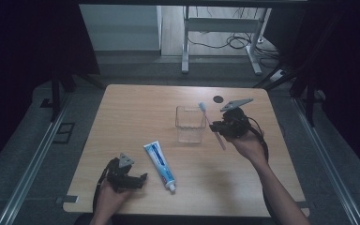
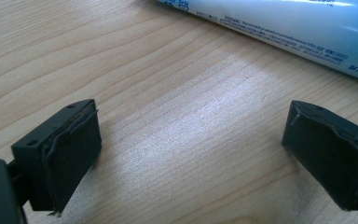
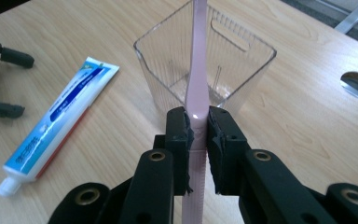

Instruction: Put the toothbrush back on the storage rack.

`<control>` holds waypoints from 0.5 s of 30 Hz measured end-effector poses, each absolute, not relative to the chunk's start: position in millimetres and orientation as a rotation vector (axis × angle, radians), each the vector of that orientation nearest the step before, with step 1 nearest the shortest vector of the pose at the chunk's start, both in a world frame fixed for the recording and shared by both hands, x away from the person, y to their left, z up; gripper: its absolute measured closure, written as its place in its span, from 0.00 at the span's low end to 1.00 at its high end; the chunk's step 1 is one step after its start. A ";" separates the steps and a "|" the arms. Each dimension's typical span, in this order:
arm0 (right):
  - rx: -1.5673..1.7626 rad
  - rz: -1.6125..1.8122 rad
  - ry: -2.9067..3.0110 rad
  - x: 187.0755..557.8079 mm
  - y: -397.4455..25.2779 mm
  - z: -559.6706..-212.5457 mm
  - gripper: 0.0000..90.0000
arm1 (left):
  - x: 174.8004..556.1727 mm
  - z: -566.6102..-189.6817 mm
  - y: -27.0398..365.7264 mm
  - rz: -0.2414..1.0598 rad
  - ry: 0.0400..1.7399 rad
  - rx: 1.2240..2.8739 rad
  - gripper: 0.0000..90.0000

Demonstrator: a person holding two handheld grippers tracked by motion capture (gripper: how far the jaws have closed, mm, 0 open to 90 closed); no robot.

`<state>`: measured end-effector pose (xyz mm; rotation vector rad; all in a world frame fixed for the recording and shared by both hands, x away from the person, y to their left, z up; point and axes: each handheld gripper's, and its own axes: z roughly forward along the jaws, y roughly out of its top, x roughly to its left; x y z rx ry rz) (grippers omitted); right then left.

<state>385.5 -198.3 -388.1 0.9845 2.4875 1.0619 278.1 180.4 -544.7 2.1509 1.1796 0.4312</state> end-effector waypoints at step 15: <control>1.002 1.120 2.443 401.2 -186.3 -382.8 0.87 | 277.9 -544.8 180.1 0.429 1.185 2.147 0.05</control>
